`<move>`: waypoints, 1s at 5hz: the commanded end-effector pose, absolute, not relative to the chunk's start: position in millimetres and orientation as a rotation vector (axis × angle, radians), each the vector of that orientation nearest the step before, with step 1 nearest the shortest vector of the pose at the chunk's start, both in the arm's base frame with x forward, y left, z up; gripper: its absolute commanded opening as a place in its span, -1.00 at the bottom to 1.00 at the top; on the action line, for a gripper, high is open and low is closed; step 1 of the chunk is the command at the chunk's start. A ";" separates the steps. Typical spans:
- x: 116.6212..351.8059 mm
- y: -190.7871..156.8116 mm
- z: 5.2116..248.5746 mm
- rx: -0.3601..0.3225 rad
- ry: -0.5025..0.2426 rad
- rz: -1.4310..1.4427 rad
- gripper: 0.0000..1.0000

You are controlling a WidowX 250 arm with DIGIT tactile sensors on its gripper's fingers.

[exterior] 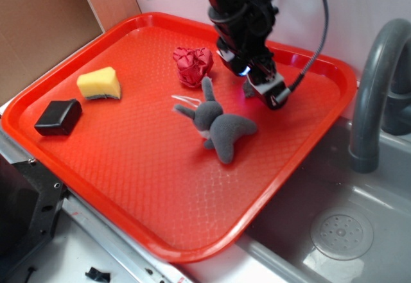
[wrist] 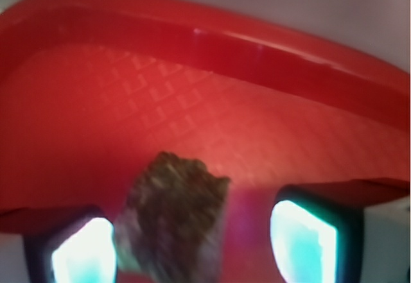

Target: Grab the rock.

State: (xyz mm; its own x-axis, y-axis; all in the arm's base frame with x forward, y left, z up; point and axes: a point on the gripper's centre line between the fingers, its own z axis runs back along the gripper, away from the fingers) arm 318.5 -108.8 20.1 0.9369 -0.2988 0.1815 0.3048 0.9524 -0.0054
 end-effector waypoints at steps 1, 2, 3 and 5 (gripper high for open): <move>330.0 -117.2 38.6 -0.058 -0.252 -0.315 -0.24; 328.3 -115.7 41.4 -0.036 -0.239 -0.280 -1.00; 320.5 -98.4 62.9 0.070 -0.155 -0.115 -1.00; 267.7 -64.0 157.3 -0.001 -0.099 0.083 -1.00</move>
State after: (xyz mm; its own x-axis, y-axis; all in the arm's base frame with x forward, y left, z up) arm 264.2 -60.1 139.1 0.9966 0.0754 0.0336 -0.0758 0.9971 0.0092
